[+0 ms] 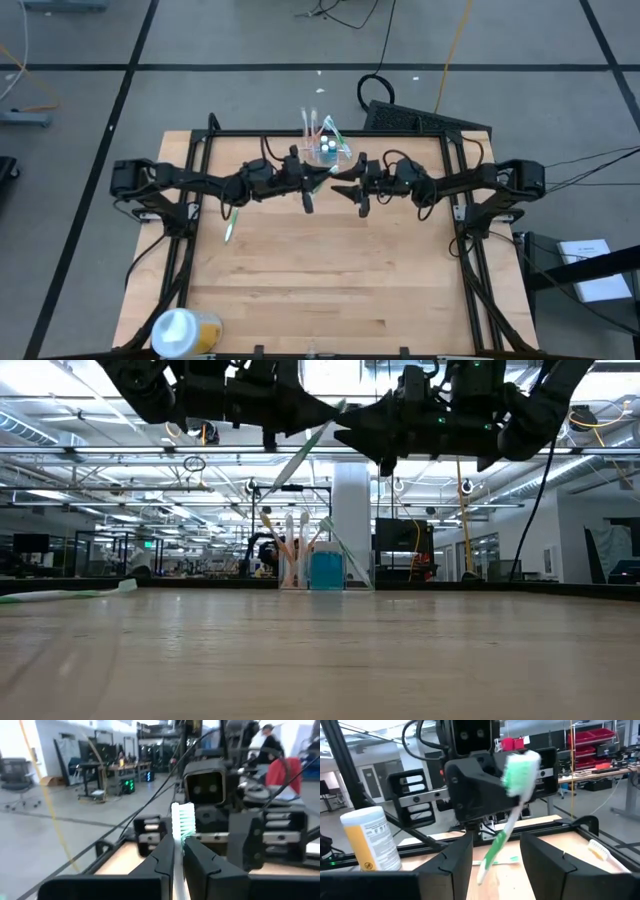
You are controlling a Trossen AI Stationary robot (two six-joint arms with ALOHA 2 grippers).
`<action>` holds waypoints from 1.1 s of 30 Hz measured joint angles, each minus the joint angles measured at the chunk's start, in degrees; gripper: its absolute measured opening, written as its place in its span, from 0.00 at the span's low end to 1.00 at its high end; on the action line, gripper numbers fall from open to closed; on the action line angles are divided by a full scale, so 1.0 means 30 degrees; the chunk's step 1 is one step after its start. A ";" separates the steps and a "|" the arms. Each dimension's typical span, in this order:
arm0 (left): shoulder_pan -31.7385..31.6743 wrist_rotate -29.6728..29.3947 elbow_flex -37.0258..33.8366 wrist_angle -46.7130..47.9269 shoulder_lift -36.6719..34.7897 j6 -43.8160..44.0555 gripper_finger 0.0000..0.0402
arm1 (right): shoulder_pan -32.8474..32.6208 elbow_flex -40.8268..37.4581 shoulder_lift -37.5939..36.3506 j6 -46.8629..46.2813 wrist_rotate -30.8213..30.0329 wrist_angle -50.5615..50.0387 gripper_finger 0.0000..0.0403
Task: Pick & Place toothbrushing station
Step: Put the green toothbrush into the transparent organizer
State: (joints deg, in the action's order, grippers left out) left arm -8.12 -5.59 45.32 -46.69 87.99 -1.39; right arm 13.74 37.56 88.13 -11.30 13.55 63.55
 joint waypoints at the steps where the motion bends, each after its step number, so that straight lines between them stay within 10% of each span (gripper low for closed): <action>1: 0.0035 0.0177 0.0000 -0.0386 0.0132 0.0000 0.06 | 0.0002 0.0000 -0.0005 -0.0005 0.0003 0.0024 0.39; 33: 0.0108 0.1852 0.1254 -0.1295 0.2131 0.0448 0.04 | -0.0925 0.0481 -0.0005 0.1050 -0.1493 -0.0763 0.39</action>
State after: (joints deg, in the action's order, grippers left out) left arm -7.79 -0.03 49.08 -50.57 94.39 -0.05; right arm 10.96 39.00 88.12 -8.15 9.07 61.26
